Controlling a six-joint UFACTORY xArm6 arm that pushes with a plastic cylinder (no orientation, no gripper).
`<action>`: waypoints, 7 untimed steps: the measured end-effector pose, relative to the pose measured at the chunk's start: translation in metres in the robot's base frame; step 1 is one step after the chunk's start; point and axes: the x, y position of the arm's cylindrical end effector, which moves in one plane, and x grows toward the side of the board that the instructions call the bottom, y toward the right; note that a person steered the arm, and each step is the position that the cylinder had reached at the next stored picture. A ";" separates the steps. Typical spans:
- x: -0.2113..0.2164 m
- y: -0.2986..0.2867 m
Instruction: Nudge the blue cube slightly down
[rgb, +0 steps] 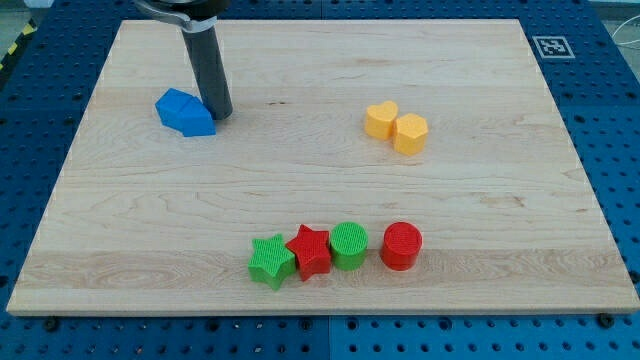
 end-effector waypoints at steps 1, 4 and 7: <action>0.000 0.000; -0.004 0.076; -0.026 0.001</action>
